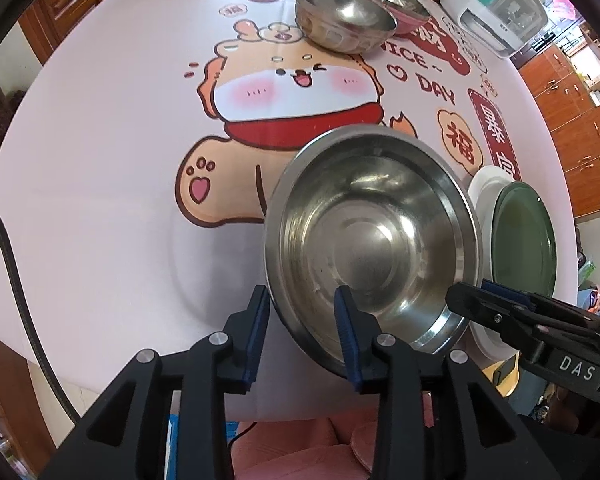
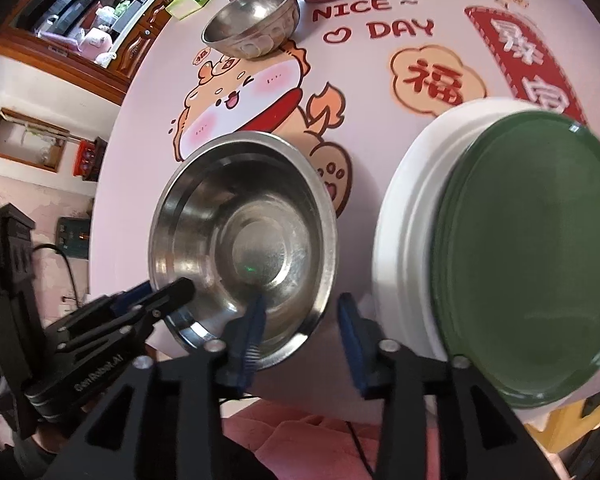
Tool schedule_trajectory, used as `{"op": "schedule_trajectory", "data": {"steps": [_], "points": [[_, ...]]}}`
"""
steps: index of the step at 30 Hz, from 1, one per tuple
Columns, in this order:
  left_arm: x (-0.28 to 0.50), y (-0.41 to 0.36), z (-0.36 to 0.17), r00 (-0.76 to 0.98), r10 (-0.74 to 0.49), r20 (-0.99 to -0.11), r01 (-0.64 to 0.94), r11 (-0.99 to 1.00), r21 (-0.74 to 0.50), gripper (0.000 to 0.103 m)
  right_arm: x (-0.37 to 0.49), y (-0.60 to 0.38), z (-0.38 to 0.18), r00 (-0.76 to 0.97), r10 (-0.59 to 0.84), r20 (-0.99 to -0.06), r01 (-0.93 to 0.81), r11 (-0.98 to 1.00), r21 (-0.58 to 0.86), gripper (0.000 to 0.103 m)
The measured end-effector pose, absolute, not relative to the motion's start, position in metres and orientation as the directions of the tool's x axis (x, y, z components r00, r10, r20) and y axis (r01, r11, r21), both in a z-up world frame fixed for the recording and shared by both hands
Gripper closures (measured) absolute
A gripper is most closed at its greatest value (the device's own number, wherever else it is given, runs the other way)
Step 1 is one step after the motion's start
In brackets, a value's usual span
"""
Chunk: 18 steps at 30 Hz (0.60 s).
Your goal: Organize plates and bowls
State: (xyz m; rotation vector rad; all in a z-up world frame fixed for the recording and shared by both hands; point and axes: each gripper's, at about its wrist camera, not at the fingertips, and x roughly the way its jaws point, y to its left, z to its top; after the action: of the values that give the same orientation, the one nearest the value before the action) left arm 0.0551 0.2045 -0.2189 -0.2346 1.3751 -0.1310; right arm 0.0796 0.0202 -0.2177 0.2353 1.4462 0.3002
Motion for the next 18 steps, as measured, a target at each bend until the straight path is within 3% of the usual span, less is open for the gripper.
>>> {"op": "schedule_trajectory", "data": {"steps": [4,12,18], "points": [[0.052,0.203,-0.211,0.212,-0.207,-0.955,-0.034,0.975,-0.219,0.060,0.077,0.022,-0.207,0.130,0.302,-0.944,-0.093,0.952,0.292,0.058],[0.048,0.208,-0.195,0.261,-0.175,-0.949,-0.044,0.980,-0.192,0.059,0.073,0.021,-0.190,0.194,0.269,-0.943,-0.136,0.960,0.245,0.058],[0.051,0.210,-0.173,0.307,-0.135,-0.942,-0.044,0.987,-0.155,0.051,0.078,0.015,-0.174,0.253,0.266,-0.930,-0.148,0.961,0.235,0.057]]}}
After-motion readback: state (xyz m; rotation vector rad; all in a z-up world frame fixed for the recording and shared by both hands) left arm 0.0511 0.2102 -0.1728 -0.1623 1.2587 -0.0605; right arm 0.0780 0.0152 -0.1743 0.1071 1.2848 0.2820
